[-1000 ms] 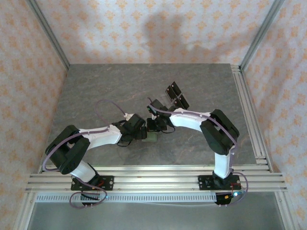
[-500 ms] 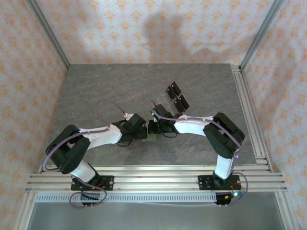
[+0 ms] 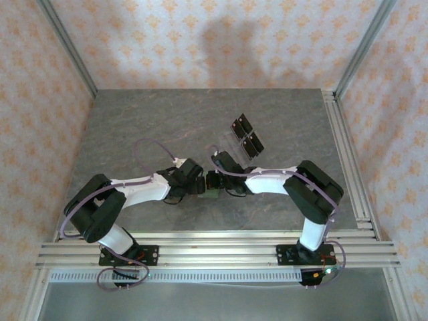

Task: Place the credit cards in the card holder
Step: Close the button on the card holder.

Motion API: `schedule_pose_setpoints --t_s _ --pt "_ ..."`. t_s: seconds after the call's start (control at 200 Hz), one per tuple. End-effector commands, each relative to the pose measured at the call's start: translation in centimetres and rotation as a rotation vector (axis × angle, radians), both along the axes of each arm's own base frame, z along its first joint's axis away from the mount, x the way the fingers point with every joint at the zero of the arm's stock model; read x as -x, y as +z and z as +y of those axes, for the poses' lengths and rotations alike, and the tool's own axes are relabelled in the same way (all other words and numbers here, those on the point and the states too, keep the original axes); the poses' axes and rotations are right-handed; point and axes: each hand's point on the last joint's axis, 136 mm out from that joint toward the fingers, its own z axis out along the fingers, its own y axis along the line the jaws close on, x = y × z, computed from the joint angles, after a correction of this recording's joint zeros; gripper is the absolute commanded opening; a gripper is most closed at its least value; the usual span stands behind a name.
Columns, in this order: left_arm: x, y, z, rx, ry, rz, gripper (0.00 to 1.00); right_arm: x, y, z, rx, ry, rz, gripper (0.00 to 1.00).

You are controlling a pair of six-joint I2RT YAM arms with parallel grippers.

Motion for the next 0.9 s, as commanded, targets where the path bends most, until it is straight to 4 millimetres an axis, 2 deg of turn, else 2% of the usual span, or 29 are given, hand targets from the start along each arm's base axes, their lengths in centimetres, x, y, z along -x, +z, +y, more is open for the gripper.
schedule_pose_setpoints --t_s 0.0,0.17,0.395,0.631,0.896 --pt "1.6 -2.5 0.0 -0.013 -0.023 0.087 0.95 7.4 -9.7 -7.8 0.352 0.006 0.268 0.00" --pt "1.6 -2.6 0.0 -0.017 -0.020 0.089 0.95 7.3 -9.2 -7.5 0.362 0.048 0.216 0.00" --pt "1.7 -2.9 0.2 -0.025 -0.017 0.094 0.95 7.7 -9.8 -8.0 0.381 0.094 0.161 0.00" --pt "1.5 -2.9 0.1 -0.026 -0.017 0.094 0.95 9.2 -10.7 -8.7 0.430 0.131 0.164 0.00" --pt "1.6 -2.5 0.3 -0.029 -0.013 0.088 0.95 11.1 -12.6 -10.9 0.467 0.108 0.222 0.00"
